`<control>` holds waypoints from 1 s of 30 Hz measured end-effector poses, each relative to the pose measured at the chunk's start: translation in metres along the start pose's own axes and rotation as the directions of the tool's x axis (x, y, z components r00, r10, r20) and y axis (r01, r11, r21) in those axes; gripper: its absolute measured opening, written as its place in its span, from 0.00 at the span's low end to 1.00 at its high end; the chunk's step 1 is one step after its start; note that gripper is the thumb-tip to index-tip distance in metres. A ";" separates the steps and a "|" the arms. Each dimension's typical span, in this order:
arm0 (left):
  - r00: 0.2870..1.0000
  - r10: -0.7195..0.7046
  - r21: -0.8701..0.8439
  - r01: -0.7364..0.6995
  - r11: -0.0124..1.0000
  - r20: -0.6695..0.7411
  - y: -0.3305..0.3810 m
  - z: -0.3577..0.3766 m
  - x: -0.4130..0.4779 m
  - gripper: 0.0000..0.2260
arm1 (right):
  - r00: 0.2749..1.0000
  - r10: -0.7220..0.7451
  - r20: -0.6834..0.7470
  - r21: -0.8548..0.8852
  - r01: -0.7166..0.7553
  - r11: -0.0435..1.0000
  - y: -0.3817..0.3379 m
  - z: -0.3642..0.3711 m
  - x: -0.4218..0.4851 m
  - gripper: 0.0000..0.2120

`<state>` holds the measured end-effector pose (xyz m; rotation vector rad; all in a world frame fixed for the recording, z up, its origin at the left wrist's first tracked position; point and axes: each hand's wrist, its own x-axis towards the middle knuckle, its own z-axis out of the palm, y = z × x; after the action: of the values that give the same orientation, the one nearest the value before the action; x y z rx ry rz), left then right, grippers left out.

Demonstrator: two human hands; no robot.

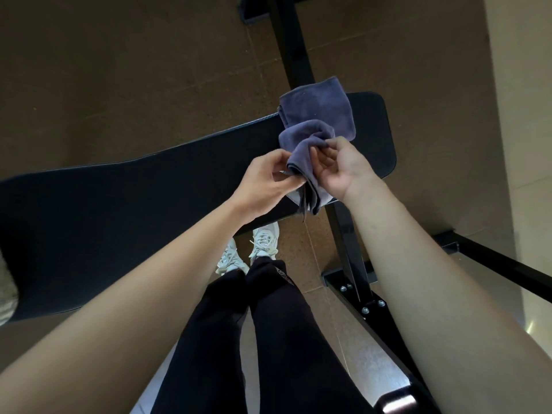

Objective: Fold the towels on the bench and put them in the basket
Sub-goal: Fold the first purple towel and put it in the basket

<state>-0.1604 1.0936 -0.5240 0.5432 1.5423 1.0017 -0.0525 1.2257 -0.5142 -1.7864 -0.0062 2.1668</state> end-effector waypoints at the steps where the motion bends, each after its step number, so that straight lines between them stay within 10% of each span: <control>1: 1.000 0.007 0.016 -0.007 1.000 -0.014 0.001 -0.001 0.000 0.05 | 1.000 -0.003 0.003 -0.022 0.003 1.000 0.001 0.000 -0.002 0.07; 6: 0.995 -0.002 -0.076 -0.005 0.997 -0.095 0.015 -0.012 -0.011 0.03 | 0.972 -0.109 0.206 -0.442 0.192 0.876 0.008 -0.001 -0.027 0.17; 10: 0.982 -0.009 -0.184 -0.026 0.983 -0.186 0.040 -0.030 -0.031 0.06 | 0.839 -0.265 0.476 -0.671 0.540 0.508 0.020 -0.002 -0.057 0.12; 16: 0.968 0.041 -0.190 -0.090 0.978 -0.246 0.067 -0.076 -0.073 0.03 | 0.683 -0.301 0.666 -0.641 0.730 0.237 0.047 0.030 -0.097 0.11; 26: 0.942 0.052 -0.167 -0.113 0.979 -0.331 0.052 -0.166 -0.146 0.10 | 0.594 -0.270 0.758 -0.612 0.791 0.020 0.137 0.091 -0.120 0.10; 30: 0.953 0.099 -0.087 -0.129 0.988 -0.285 0.041 -0.210 -0.183 0.12 | 0.574 -0.218 0.789 -0.614 0.753 -0.239 0.179 0.111 -0.130 0.13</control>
<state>-0.3263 0.9071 -0.3935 0.4337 1.7102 1.2855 -0.1826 1.0459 -0.4041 -1.0219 -2.5355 1.5742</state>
